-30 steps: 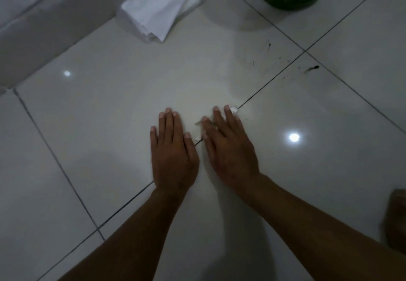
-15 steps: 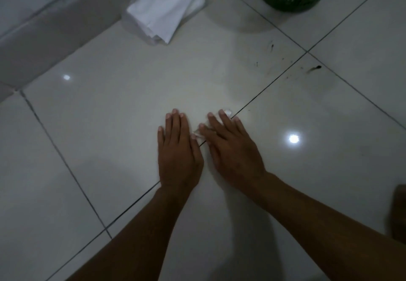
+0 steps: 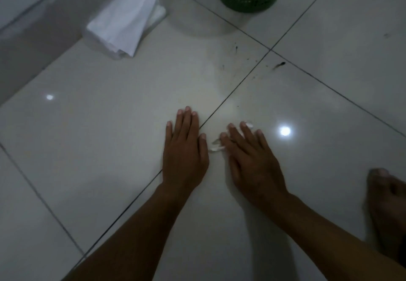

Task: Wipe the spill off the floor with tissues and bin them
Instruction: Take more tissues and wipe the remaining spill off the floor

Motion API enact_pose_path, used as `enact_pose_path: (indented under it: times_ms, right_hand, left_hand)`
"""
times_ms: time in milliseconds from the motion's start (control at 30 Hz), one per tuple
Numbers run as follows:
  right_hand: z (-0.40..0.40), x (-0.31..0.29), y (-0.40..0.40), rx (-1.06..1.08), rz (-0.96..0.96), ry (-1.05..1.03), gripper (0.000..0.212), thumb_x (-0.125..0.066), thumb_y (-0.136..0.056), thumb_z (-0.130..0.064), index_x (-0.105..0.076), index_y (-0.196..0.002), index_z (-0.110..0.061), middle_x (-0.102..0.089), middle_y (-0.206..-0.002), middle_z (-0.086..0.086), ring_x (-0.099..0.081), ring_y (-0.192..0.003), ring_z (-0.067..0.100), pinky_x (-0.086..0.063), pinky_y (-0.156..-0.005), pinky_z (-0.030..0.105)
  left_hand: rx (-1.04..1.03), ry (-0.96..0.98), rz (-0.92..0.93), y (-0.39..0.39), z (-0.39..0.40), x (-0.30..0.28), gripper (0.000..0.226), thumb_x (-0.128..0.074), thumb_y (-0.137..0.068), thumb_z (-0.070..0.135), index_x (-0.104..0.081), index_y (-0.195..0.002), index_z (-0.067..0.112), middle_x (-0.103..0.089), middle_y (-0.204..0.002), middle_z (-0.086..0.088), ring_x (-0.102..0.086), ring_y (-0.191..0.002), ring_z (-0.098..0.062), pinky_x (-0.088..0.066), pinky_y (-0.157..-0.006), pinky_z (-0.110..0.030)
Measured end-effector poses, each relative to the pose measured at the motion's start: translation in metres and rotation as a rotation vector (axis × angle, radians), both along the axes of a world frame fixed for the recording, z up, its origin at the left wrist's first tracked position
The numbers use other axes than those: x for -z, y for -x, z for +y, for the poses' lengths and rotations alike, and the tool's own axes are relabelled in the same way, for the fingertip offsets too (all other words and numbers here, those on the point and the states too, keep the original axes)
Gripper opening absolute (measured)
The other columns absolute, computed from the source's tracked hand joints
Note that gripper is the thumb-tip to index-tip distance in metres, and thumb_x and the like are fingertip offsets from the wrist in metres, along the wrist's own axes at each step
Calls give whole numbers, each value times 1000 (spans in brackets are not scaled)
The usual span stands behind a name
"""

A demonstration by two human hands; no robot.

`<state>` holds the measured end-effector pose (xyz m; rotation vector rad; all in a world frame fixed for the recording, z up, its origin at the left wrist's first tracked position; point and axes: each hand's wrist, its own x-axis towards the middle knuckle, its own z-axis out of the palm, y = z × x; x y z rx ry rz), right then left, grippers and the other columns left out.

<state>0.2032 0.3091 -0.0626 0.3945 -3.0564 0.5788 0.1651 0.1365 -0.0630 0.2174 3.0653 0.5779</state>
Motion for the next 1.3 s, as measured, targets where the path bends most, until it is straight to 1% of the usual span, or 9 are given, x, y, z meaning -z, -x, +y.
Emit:
enact_pose_path:
  times_ms: [167, 233, 400, 600, 833, 933, 1067, 1167, 1300]
  right_hand:
    - [24, -4, 38, 316, -106, -28, 50, -35, -103, -21, -32, -152, -18, -21, -163, 9, -10, -152, 27, -10, -124, 47]
    - [19, -5, 48, 323, -137, -21, 51, -31, -105, -28, -28, -154, -18, -15, -164, 10, -5, -153, 27, -8, -124, 45]
    - [31, -2, 20, 127, -114, -86, 53, -29, -104, -35, -24, -155, -18, -16, -164, 5, -8, -153, 23, -12, -124, 47]
    - [43, -2, 66, 384, -163, -40, 55, -25, -106, -34, -15, -157, -15, -5, -165, 10, 2, -153, 25, -4, -125, 45]
    - [36, -4, 64, 8, -122, -79, 51, -27, -105, -26, -24, -155, -15, -15, -164, 7, -5, -153, 24, -9, -124, 47]
    - [63, -4, 61, 83, -71, -101, 51, -33, -102, -22, -32, -152, -13, -25, -162, 7, -16, -152, 24, -12, -123, 51]
    - [62, -4, 93, 311, -131, -74, 54, -30, -104, -24, -21, -155, -13, -14, -165, 9, -5, -153, 26, -3, -125, 46]
    - [54, -4, 92, 215, -143, -27, 55, -34, -103, -24, -22, -155, -12, -13, -164, 10, -3, -153, 27, -2, -125, 43]
    - [76, -3, 77, 134, -82, -14, 54, -37, -98, -14, -34, -151, -8, -26, -160, 13, -17, -151, 30, -14, -124, 49]
  left_hand:
    - [19, 6, -9, 21, 32, 1, 58, -29, -100, 29, -23, -154, 7, -16, -163, -11, -7, -153, -21, -7, -125, -45]
    - [17, 14, -14, 27, 40, 2, 58, -28, -100, 29, -21, -154, 7, -15, -164, -10, -6, -153, -21, -6, -125, -45]
    - [3, 16, 3, 32, 48, 6, 58, -28, -100, 29, -23, -154, 8, -16, -164, -9, -6, -153, -18, -6, -125, -45]
    - [-10, 1, 33, 32, 48, 8, 56, -33, -100, 29, -28, -152, 9, -21, -162, -8, -12, -152, -17, -10, -124, -44]
    - [-40, -41, 84, 34, 49, 8, 51, -39, -99, 24, -41, -147, 7, -34, -157, -10, -23, -149, -19, -19, -122, -46]
    - [-55, -9, 61, 35, 55, 6, 53, -38, -99, 28, -37, -148, 7, -30, -159, -10, -20, -150, -20, -16, -123, -47]
    - [-52, 35, 3, 47, 71, 3, 58, -32, -102, 34, -24, -153, 8, -16, -164, -9, -6, -153, -19, -7, -124, -47]
    - [-53, 43, 9, 69, 95, 1, 60, -30, -103, 35, -16, -155, 8, -9, -165, -11, -2, -153, -21, -3, -125, -46]
    - [-127, 57, -16, 88, 112, 5, 63, -25, -103, 39, -10, -156, 7, -5, -165, -11, 1, -153, -22, -3, -125, -46]
